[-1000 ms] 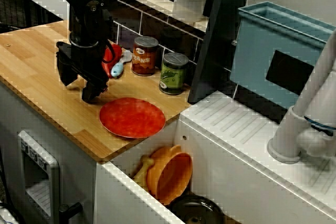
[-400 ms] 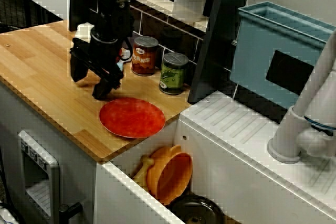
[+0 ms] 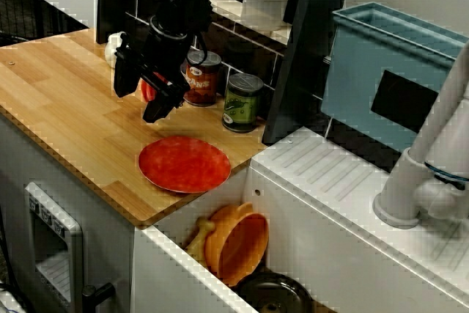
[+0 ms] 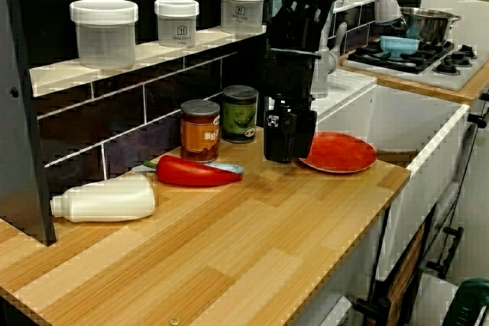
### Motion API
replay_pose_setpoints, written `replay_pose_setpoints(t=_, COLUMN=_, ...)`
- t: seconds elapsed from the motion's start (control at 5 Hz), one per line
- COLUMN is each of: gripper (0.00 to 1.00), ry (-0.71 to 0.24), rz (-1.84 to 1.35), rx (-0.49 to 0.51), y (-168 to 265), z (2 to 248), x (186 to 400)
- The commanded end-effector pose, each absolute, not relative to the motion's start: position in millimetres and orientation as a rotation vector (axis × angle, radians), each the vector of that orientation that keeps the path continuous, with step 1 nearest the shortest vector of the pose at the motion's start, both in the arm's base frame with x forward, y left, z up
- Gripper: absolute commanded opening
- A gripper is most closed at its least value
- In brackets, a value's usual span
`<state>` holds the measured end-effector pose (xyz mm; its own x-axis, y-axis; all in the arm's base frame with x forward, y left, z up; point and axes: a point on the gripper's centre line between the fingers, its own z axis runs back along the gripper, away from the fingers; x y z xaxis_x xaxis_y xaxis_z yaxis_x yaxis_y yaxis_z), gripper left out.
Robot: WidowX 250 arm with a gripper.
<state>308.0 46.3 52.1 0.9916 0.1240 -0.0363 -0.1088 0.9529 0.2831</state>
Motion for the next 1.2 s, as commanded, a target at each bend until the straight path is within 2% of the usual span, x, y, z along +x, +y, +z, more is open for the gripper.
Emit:
replay_pose_setpoints(t=0.0, gripper=1.0, ry=0.023, rz=0.108, rx=0.265, y=61.0, z=74.0, x=310.1)
replay_pose_setpoints(t=0.2, gripper=1.0, ry=0.015, rz=0.102, rx=0.279, y=61.7, z=60.5, x=306.0)
replay_pose_setpoints(t=1.0, gripper=1.0, ry=0.029, rz=0.107, rx=0.289, y=57.0, z=43.4, x=303.6)
